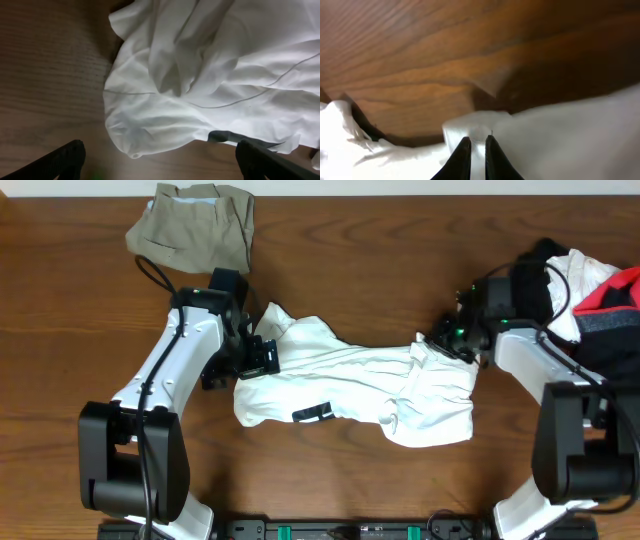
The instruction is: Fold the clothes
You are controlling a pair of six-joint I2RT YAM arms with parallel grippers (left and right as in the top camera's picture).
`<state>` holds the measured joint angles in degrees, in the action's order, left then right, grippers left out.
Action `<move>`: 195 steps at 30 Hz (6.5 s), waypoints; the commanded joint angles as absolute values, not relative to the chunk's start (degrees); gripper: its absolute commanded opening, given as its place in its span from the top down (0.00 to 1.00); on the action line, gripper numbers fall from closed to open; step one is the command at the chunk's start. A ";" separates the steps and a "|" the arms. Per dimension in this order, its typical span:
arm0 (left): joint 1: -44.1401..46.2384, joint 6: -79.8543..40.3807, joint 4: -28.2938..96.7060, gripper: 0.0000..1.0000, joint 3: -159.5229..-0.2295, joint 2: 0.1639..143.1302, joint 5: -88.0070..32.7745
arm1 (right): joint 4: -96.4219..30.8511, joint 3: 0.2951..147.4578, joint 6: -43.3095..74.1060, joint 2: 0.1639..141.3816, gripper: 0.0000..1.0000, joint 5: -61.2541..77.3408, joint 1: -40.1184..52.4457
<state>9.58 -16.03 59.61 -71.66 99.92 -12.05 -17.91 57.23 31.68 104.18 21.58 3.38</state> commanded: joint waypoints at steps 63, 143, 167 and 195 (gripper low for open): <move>9.50 -15.00 59.53 0.02 -71.46 100.31 -12.36 | -30.89 63.31 23.70 97.17 0.92 15.46 7.51; 9.50 -15.25 60.53 0.02 -71.44 100.31 -12.38 | -53.39 62.85 14.06 97.80 0.99 6.48 -14.17; 9.50 -15.25 60.01 0.02 -71.42 100.31 -12.38 | -56.27 68.03 21.26 99.22 0.96 -2.11 19.88; 9.50 -15.27 60.18 0.02 -71.42 100.31 -12.38 | -59.16 74.15 29.32 106.76 0.99 -3.27 29.28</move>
<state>9.58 -16.03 59.83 -71.66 99.92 -12.08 -58.39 71.57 26.94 106.72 -1.93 28.77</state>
